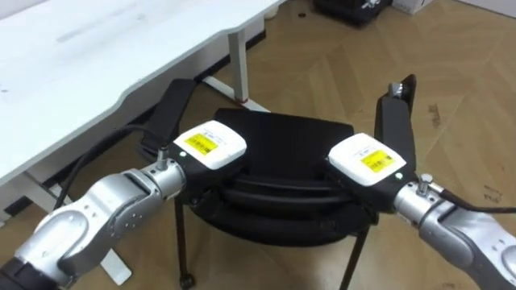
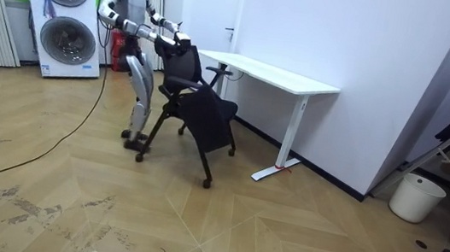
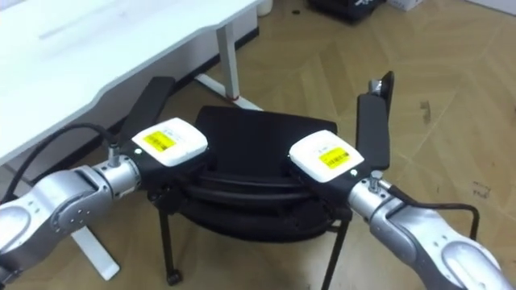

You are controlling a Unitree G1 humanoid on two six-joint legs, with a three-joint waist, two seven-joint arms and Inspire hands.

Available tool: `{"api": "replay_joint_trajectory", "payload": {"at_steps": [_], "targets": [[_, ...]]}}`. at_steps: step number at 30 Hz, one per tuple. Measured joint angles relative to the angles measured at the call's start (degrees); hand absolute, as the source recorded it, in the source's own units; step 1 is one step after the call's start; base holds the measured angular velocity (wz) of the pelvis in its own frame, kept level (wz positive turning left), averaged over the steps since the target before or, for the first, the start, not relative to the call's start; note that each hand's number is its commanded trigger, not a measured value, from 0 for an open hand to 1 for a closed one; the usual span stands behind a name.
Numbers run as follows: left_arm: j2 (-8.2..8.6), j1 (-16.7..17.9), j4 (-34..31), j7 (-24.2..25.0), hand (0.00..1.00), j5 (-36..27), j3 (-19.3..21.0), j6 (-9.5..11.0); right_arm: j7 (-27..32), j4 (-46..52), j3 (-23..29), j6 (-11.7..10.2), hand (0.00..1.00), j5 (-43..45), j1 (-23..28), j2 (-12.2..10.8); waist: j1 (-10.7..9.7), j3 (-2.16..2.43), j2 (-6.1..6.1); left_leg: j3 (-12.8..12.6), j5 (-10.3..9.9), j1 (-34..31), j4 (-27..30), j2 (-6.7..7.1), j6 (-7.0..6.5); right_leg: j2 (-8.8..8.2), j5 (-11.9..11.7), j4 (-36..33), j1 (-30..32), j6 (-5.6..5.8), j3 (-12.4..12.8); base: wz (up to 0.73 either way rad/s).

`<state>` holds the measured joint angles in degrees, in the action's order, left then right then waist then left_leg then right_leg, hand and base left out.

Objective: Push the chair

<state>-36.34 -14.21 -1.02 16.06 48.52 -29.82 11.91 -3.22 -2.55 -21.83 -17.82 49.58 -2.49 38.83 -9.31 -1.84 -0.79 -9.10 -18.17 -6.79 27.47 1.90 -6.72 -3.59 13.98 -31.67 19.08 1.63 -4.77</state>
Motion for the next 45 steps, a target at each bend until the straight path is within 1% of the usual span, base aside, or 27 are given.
{"api": "replay_joint_trajectory", "payload": {"at_steps": [1,2,3,4,5,7,9,13,15,18,19,20,21,23,25,29,31,33,34,35,36,37,38,39,40,42,45], "targets": [[0.11,0.0,0.11,0.03,1.0,0.0,-0.07,-0.02,0.01,0.01,-0.01,-0.38,1.0,0.0,0.14,0.2,-0.81,0.08,-0.12,1.58,-0.61,0.59,0.34,0.01,0.55,0.58,-4.43,4.11,-0.66,-0.46,0.52,0.64],[-0.28,0.04,0.16,0.17,1.0,0.0,-0.14,-0.01,-0.13,0.02,-0.05,-0.4,1.0,0.0,0.28,0.25,-1.26,0.14,-0.05,3.05,-1.16,1.35,0.32,-0.08,1.36,1.16,-6.91,5.6,-2.54,-1.72,0.51,0.61],[-0.27,0.03,0.16,0.16,1.0,0.0,-0.13,-0.05,-0.18,0.02,-0.02,-0.4,1.0,0.0,0.26,-0.02,-1.3,0.15,-0.06,3.43,-1.33,1.62,0.24,-0.23,1.64,1.2,-8.08,5.94,-3.01,-2.1,0.01,0.45],[-0.2,-0.03,0.18,-0.09,1.0,0.0,-0.12,-0.23,-0.26,0.01,-0.01,-0.08,1.0,-0.01,0.13,-0.09,-1.31,0.28,-0.34,4.19,-1.65,1.92,-0.1,-0.82,2.24,1.5,-8.15,6.04,-3.61,-3.13,-1.0,0.3],[-0.28,-0.09,0.18,-0.23,1.0,0.0,-0.12,-0.41,-0.66,-0.21,-0.02,0.36,1.0,0.0,-0.2,-0.2,-1.19,0.29,-0.51,4.73,-1.92,2.38,-0.4,-1.49,2.76,1.75,-7.81,5.93,-4.23,-3.81,-2.3,0.22],[-0.1,-0.12,0.18,-0.24,1.0,0.15,0.1,-0.87,-1.7,-0.28,-0.02,0.56,1.0,0.07,-1.17,-0.47,-0.34,0.32,-0.83,5.04,-2.26,3.24,-0.76,-2.46,3.5,2.45,-6.9,5.9,-5.13,-4.61,-3.1,0.08],[0.31,-0.13,0.18,-0.24,1.0,0.57,0.18,-1.37,-2.73,-0.35,-0.08,0.61,1.0,0.05,-1.5,-0.56,0.63,0.33,-0.84,6.29,-2.56,3.99,-0.63,-3.08,4.3,3.2,-5.76,5.8,-6.09,-5.24,-3.52,0.11],[0.96,-0.15,0.17,-0.11,1.0,0.57,0.38,-1.54,-3.18,-0.35,-0.13,0.9,1.0,-0.25,-1.61,-0.58,1.41,0.4,-0.65,7.2,-3.12,4.63,0.71,-4.93,6.03,3.86,-2.95,5.57,-8.46,-6.86,-6.96,0.34],[1.17,-0.17,0.18,0.11,1.0,1.23,0.38,-1.64,-3.29,-0.35,-0.12,0.94,1.0,-0.2,-1.61,-0.36,1.05,0.27,-0.16,4.7,-3.55,4.35,3.25,-6.63,6.98,3.5,-0.7,4.44,-10.07,-7.76,-9.96,0.68],[1.59,-0.2,0.17,0.34,1.0,1.8,0.38,-1.68,-3.85,-0.36,-0.13,0.94,1.0,-0.09,-1.58,-0.4,0.7,0.24,1.26,2.63,-3.64,4.02,5.75,-8.21,7.2,2.81,1.92,3.13,-11.78,-8.65,-13.5,0.72],[1.94,-0.2,0.17,0.34,1.0,1.85,0.39,-1.7,-3.98,-0.46,-0.12,0.94,1.0,-0.1,-1.47,-0.48,0.28,0.34,1.85,1.6,-3.64,3.56,6.88,-9.13,7.46,2.6,2.91,3.27,-12.68,-9.16,-15.69,0.89],[2.11,-0.22,0.19,0.36,1.0,1.85,0.39,-1.69,-3.97,-0.55,-0.12,1.08,1.0,-0.1,-1.37,-0.62,0.13,0.37,2.22,0.24,-3.42,3.35,7.43,-10.17,8.17,2.61,3.47,3.59,-13.63,-9.65,-17.46,0.84],[2.28,-0.21,0.3,0.38,1.0,1.86,0.39,-1.71,-4.01,-0.57,-0.09,1.17,1.0,-0.1,-1.33,-0.66,0.11,0.33,2.32,-0.24,-3.12,3.3,7.53,-10.54,8.68,2.69,3.59,4.1,-14.32,-9.82,-18.4,0.77],[3.11,-0.23,0.53,0.43,1.0,1.92,0.39,-1.87,-4.97,-0.48,0.59,1.06,1.0,-0.09,-1.33,-0.36,-0.31,0.39,2.3,-0.4,-1.87,2.36,7.43,-11.51,10.75,2.91,3.63,6.44,-16.3,-10.18,-22.43,0.84],[3.9,-0.24,0.53,0.42,1.0,2.41,0.5,-2.16,-5.72,-0.21,1.09,1.18,1.0,-0.05,-1.33,-0.08,-1.07,0.5,2.2,-0.47,-1.14,1.93,5.79,-11.7,11.51,2.89,3.56,7.82,-17.14,-10.34,-25.39,0.88],[4.48,-0.19,0.53,0.36,1.0,2.83,0.5,-2.71,-5.75,0.46,1.28,1.89,1.0,0.18,-1.33,0.15,0.09,0.79,2.14,-1.76,1.56,1.75,1.05,-10.87,12.0,2.81,3.08,10.93,-18.14,-11.24,-29.07,0.54],[4.66,-0.19,0.55,0.37,1.0,2.85,0.62,-2.82,-5.72,0.89,1.28,2.42,1.0,0.22,-1.33,-0.08,0.34,0.97,2.22,-1.8,2.95,0.38,-0.71,-9.97,11.72,2.56,3.02,11.3,-18.24,-11.35,-30.55,0.44],[4.33,-0.06,0.55,0.52,1.0,2.97,0.61,-2.82,-5.67,1.05,1.16,2.55,1.0,0.48,-1.3,0.04,1.99,1.16,2.45,-1.64,3.83,-0.87,-1.8,-8.38,10.6,2.41,3.02,11.69,-18.27,-11.35,-30.6,0.13],[4.26,0.08,0.53,0.87,1.0,2.97,0.61,-2.68,-5.71,1.28,1.06,2.57,1.0,0.54,-1.14,0.2,2.98,1.38,2.47,-1.6,5.25,-1.83,-2.37,-7.33,9.81,2.2,3.03,11.95,-18.34,-11.29,-30.66,0.0],[4.37,0.31,0.54,0.98,1.0,2.98,0.61,-2.62,-5.7,1.55,1.06,2.6,1.0,0.57,-0.83,0.45,4.23,1.42,2.5,-1.61,6.57,-2.17,-3.67,-6.3,8.91,2.01,3.31,11.83,-18.32,-8.97,-30.11,0.04],[4.45,0.5,0.55,1.01,1.0,2.98,0.61,-2.63,-5.69,1.56,1.06,2.6,1.0,0.57,-0.65,0.43,4.62,1.46,2.44,-1.65,7.29,-2.35,-4.53,-5.91,8.19,2.04,3.39,11.78,-18.31,-6.58,-29.71,0.05],[4.56,1.01,0.58,1.04,1.0,2.97,0.61,-2.62,-5.66,1.51,0.55,2.87,1.0,0.64,-0.48,0.43,4.89,1.7,2.02,-1.62,9.6,-3.08,-6.87,-5.02,7.39,2.45,3.17,11.16,-18.21,0.68,-27.72,0.14],[4.52,1.37,0.57,1.06,1.0,2.82,0.61,-2.25,-5.68,1.39,0.01,2.92,1.0,0.75,-0.47,0.45,4.94,1.82,1.72,-1.44,12.02,-4.01,-7.86,-4.2,7.13,3.32,2.45,10.32,-18.01,2.98,-22.48,0.19],[4.3,1.47,0.58,1.09,1.0,2.6,0.61,-2.0,-5.72,1.4,-0.13,2.83,1.0,0.72,-0.47,0.55,4.98,1.85,1.72,-1.48,12.9,-4.43,-8.02,-3.46,6.64,3.94,2.52,9.94,-18.15,2.85,-19.83,0.17],[4.09,1.66,0.58,1.3,1.0,2.24,0.61,-1.96,-5.77,1.37,-0.5,2.78,1.0,0.35,-0.45,0.63,5.33,1.95,1.76,-2.09,14.31,-4.32,-8.57,-2.37,4.28,4.14,2.93,9.63,-18.97,1.98,-18.59,0.0],[3.95,1.64,0.58,2.14,1.0,2.25,0.81,-1.91,-5.98,1.4,-0.76,2.7,1.0,0.23,-0.46,0.61,6.77,2.14,2.02,-2.7,14.28,-2.44,-10.3,-1.85,3.52,3.27,3.13,8.08,-19.23,1.54,-18.32,-0.13],[4.09,1.63,0.58,2.49,1.0,2.49,1.06,-1.75,-6.39,1.13,-0.74,2.65,1.0,0.25,-0.5,-0.15,6.73,1.94,2.66,-2.69,13.83,-1.19,-11.57,-0.77,2.51,2.11,3.14,2.22,-17.44,1.18,-15.04,0.14]]}}
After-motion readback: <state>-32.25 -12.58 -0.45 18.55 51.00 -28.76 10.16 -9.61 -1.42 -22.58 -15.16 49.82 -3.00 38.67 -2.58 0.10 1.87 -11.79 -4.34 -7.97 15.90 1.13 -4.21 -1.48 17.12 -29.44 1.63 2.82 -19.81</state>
